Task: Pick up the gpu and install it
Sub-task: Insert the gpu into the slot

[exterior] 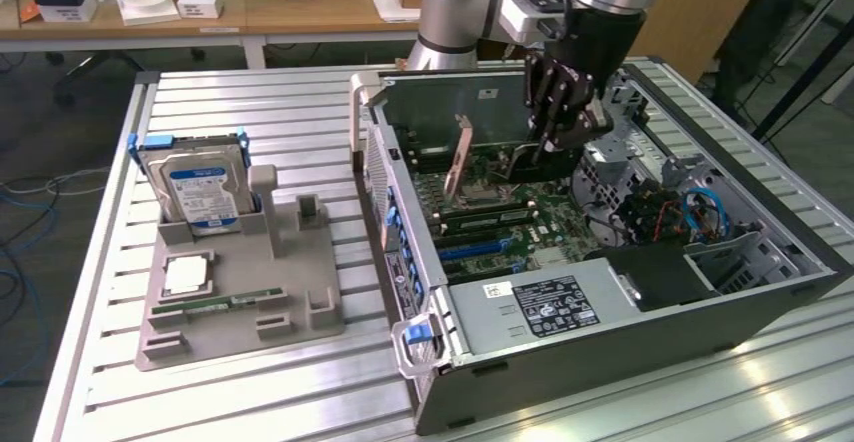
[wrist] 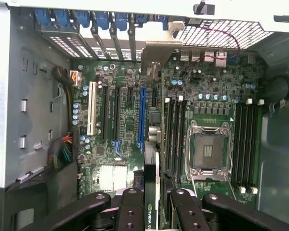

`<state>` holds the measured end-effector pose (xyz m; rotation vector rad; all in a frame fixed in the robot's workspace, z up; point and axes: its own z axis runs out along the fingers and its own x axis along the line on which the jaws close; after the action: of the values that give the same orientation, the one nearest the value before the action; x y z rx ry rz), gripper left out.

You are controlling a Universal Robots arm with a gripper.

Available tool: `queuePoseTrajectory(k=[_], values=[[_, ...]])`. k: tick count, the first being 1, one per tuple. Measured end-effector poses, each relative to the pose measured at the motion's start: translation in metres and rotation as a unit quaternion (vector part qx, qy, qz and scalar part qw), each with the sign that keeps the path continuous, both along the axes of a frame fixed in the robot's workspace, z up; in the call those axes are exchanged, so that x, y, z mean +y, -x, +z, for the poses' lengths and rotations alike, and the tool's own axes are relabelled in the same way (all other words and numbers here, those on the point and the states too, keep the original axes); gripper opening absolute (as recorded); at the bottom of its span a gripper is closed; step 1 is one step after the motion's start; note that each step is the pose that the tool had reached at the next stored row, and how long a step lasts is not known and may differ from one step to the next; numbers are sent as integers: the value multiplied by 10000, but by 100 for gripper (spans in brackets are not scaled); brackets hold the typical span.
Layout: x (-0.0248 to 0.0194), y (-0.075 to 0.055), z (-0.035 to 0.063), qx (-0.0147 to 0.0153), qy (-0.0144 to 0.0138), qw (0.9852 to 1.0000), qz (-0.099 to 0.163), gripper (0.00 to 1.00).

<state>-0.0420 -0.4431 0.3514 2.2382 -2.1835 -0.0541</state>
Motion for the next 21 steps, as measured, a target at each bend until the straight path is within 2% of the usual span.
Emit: queuePoseTrajectory(k=[4, 21], values=[[0, 1, -43, 0, 1, 10000, -1, 26], [0, 1, -45, 0, 1, 10000, 0, 26]])
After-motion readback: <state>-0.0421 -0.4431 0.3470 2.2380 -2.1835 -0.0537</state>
